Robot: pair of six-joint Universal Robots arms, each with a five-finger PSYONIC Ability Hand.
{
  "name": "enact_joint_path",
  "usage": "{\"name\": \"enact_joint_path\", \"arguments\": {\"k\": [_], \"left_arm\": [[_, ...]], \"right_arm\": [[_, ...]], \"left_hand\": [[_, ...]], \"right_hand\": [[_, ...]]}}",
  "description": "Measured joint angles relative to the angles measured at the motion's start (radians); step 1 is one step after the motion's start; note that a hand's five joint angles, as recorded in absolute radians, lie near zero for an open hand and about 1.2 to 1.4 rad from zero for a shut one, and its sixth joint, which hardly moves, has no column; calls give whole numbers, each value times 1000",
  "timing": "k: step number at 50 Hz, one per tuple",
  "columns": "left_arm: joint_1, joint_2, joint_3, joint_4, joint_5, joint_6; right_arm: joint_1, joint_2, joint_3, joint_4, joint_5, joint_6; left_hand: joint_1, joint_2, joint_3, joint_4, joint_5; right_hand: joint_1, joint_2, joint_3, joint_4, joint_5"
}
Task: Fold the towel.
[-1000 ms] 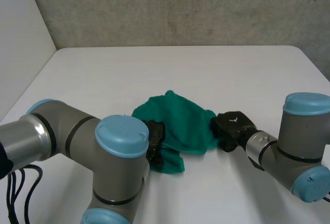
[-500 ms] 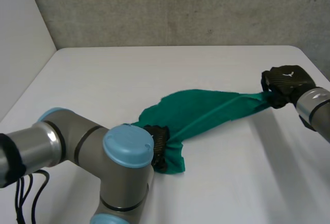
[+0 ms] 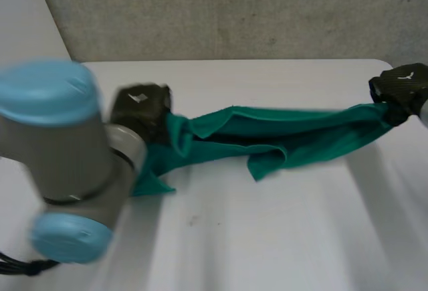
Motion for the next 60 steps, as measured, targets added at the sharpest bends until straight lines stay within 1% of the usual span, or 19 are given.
{"name": "enact_joint_path", "arguments": {"k": [1,5,10,16,18,22,23,24,27,29,33,37,40,41,43,44,49,52,60], "left_arm": [[0,0,0,0,0,0],[108,83,-29,-77,88,101],[190,60,-76,-165,178,196],[225,-34,-79,-214,208,238],[237,-89,-30,-218,210,244],[249,-131,57,-208,209,252],[254,-145,115,-197,208,263],[262,-161,227,-164,208,291],[269,-165,348,-91,209,329],[274,-155,457,27,211,370],[289,-104,538,254,221,413],[305,-63,498,344,237,413],[316,-49,434,345,248,397],[326,-44,375,329,257,381],[333,-43,337,319,262,372],[344,-42,276,302,271,357],[368,-44,110,275,293,327],[383,-51,-45,266,319,312],[400,-96,-242,264,383,317]], "right_arm": [[0,0,0,0,0,0],[-13,-29,-33,201,3,-163],[-6,-24,-28,341,12,-286],[38,38,-42,350,33,-325],[72,86,-82,302,54,-314],[112,137,-169,221,93,-277],[125,150,-210,188,109,-257],[157,179,-330,93,149,-191],[181,195,-437,-10,178,-114],[196,199,-526,-132,198,-24],[203,151,-578,-332,211,126],[203,81,-513,-412,195,195],[204,39,-417,-430,163,213],[205,20,-347,-432,136,215],[205,13,-316,-430,123,215],[205,1,-241,-427,92,211],[202,-7,-97,-416,41,203],[201,-1,20,-409,16,195],[201,53,180,-408,10,129]], "left_hand": [[0,0,0,0,0],[0,2,1,0,0],[0,2,7,0,0],[4,2,7,0,0],[8,4,9,0,0],[10,4,9,0,0],[10,4,9,0,0],[12,5,10,0,0],[30,7,10,0,0],[30,7,10,0,0],[31,7,10,0,0],[32,7,10,0,0],[33,7,10,0,0],[33,7,10,0,0],[34,7,10,0,0],[35,8,11,0,0],[35,8,11,0,0],[36,8,11,0,0],[37,9,11,0,0]], "right_hand": [[0,0,0,0,0],[0,0,0,0,0],[0,0,0,0,0],[0,0,0,0,0],[0,0,0,0,0],[0,0,0,0,0],[0,0,0,0,0],[8,0,0,0,0],[9,0,0,0,0],[9,0,0,1,0],[9,0,0,1,0],[10,0,0,1,0],[10,0,0,1,0],[10,0,0,1,0],[10,0,0,1,0],[10,0,0,1,0],[10,0,0,1,0],[10,0,0,1,0],[10,0,0,1,0]]}}
